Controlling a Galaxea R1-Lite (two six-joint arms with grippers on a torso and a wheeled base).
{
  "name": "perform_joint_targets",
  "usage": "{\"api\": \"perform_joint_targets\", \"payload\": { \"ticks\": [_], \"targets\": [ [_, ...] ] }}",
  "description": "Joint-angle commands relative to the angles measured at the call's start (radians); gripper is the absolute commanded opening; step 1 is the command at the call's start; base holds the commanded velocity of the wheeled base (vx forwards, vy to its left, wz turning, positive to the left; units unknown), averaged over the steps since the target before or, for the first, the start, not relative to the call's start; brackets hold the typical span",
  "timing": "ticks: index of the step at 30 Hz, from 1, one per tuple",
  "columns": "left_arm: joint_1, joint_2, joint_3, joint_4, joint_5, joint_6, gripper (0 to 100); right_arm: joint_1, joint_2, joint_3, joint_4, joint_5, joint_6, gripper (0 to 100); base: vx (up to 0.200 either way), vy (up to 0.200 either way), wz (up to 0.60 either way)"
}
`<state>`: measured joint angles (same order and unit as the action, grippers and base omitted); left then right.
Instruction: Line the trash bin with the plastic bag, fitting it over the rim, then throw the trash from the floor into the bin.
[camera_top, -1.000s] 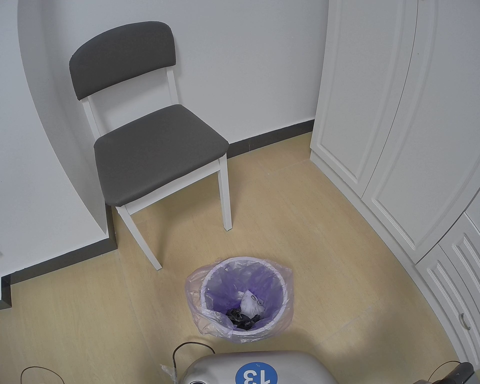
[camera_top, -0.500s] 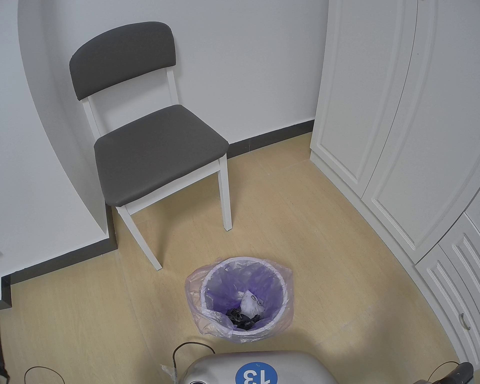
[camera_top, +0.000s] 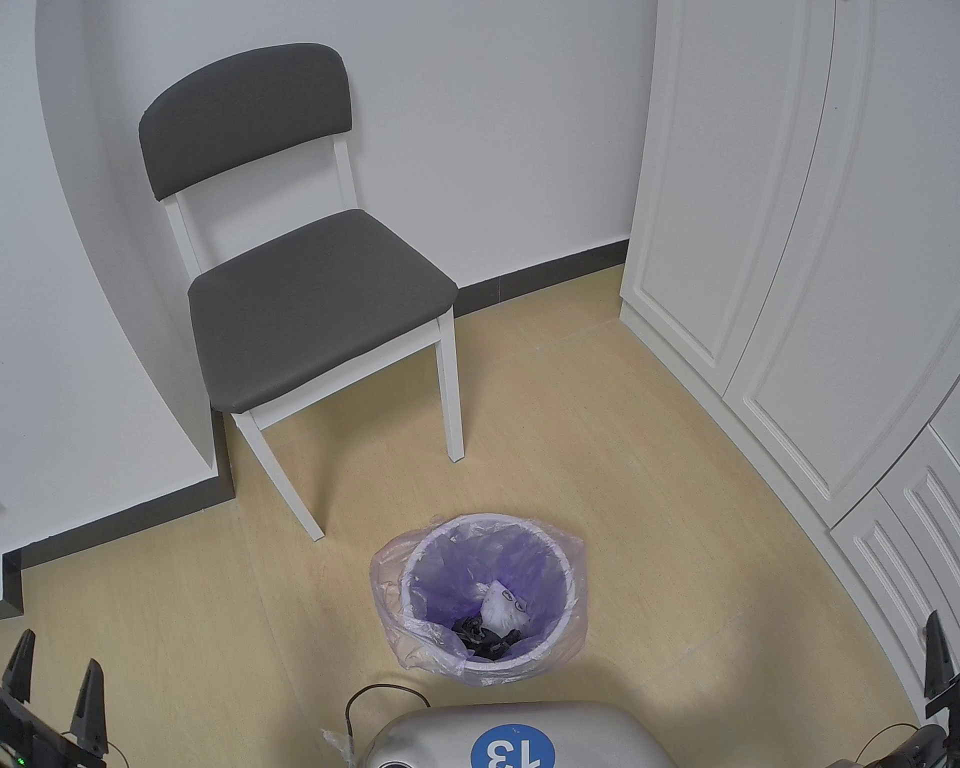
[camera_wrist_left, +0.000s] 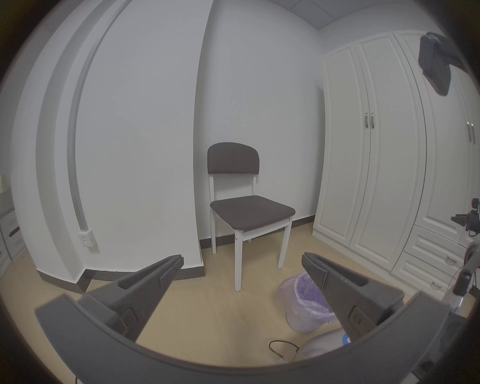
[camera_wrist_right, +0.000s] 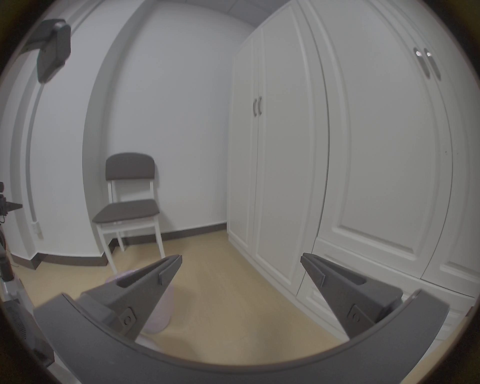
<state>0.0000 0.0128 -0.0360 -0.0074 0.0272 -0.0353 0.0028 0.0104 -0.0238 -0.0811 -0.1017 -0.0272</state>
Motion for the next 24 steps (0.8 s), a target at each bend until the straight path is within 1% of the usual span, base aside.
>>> {"api": "perform_joint_targets", "payload": {
  "ticks": [1, 2, 4, 5, 8, 11, 14, 24],
  "targets": [
    [0.002, -0.013, 0.036, 0.004, -0.009, 0.014, 100, 0.0, -0.01, 0.024, 0.004, 0.01, -0.002, 100, 0.0, 0.0, 0.0],
    [0.0, -0.013, 0.036, 0.006, -0.01, 0.025, 100, 0.0, -0.01, 0.024, 0.024, 0.025, -0.005, 100, 0.0, 0.0, 0.0],
    [0.002, -0.011, 0.036, 0.007, -0.01, 0.028, 100, 0.0, -0.01, 0.021, 0.107, 0.08, -0.008, 100, 0.0, 0.0, 0.0],
    [0.002, -0.011, 0.036, 0.006, -0.01, 0.028, 100, 0.0, -0.01, 0.015, 0.113, 0.085, 0.004, 100, 0.0, 0.0, 0.0],
    [0.002, -0.011, 0.036, 0.006, -0.009, 0.022, 100, 0.0, -0.01, 0.019, 0.092, 0.086, 0.009, 100, 0.0, 0.0, 0.0],
    [0.002, -0.011, 0.036, 0.006, -0.007, 0.017, 100, 0.0, -0.01, 0.022, 0.087, 0.082, 0.043, 100, 0.0, 0.0, 0.0],
    [0.002, -0.013, 0.034, 0.006, -0.006, 0.012, 100, -0.001, -0.01, 0.022, 0.086, 0.028, 0.064, 100, 0.0, 0.0, 0.0],
    [0.002, -0.013, 0.036, 0.006, -0.009, 0.02, 100, -0.001, -0.01, 0.022, 0.084, 0.04, 0.043, 100, 0.0, 0.0, 0.0]
  ]
}}
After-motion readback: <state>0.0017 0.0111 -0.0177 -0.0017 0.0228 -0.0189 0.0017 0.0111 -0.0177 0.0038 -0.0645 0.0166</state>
